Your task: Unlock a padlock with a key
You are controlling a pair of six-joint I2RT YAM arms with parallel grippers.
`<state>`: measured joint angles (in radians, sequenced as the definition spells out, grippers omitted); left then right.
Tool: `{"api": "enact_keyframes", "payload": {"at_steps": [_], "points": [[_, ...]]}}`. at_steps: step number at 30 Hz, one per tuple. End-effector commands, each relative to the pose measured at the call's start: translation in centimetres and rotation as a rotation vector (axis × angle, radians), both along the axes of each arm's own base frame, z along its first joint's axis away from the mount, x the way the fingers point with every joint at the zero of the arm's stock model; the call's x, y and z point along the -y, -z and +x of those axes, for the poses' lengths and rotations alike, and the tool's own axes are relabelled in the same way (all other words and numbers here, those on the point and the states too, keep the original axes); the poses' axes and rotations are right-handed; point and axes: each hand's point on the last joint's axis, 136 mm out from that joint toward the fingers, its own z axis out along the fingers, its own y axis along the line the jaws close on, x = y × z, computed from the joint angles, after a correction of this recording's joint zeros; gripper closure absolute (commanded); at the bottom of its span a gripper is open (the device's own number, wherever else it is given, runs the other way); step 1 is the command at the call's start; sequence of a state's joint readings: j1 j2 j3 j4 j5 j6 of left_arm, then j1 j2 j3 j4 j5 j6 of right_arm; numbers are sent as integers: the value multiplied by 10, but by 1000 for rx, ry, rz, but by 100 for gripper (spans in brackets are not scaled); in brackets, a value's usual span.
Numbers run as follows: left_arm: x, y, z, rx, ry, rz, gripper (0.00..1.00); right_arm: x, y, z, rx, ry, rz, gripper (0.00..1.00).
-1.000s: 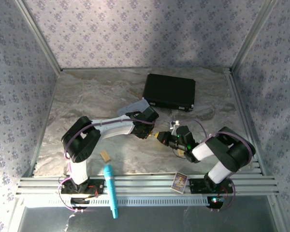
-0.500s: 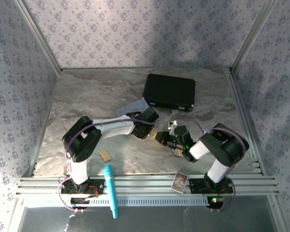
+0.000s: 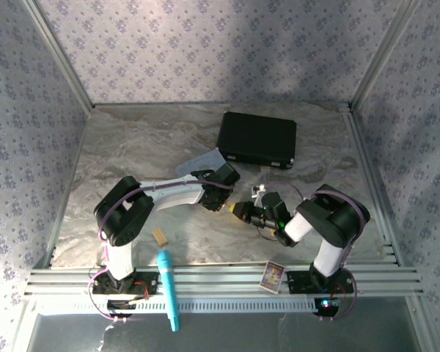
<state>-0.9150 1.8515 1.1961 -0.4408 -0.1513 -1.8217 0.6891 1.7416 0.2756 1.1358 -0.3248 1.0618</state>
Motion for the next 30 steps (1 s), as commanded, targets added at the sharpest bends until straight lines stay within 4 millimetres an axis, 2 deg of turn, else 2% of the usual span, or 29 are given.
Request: {"api": "enact_keyframes", "payload": {"at_steps": [1,9,15,20,22,27,30], "points": [[60,-27,-27,-103,89,-268,83,-24,-35,8,119,-49,75,100],[68,-21,-37,-136,144,-282,84,-9,-32,21,89,-45,90,100],[79,-18,-49,-142,196,-269,84,-17,-41,22,113,-104,71,100],[87,-20,-52,-131,228,-290,85,-27,-51,27,93,-114,144,100],[86,-24,-50,-108,231,-296,85,-31,-56,28,48,-114,218,100],[76,-31,-48,-64,221,-293,85,-23,-41,26,-106,-63,264,100],[74,-33,-48,-55,237,-289,84,-23,-40,24,-116,-70,249,100]]}}
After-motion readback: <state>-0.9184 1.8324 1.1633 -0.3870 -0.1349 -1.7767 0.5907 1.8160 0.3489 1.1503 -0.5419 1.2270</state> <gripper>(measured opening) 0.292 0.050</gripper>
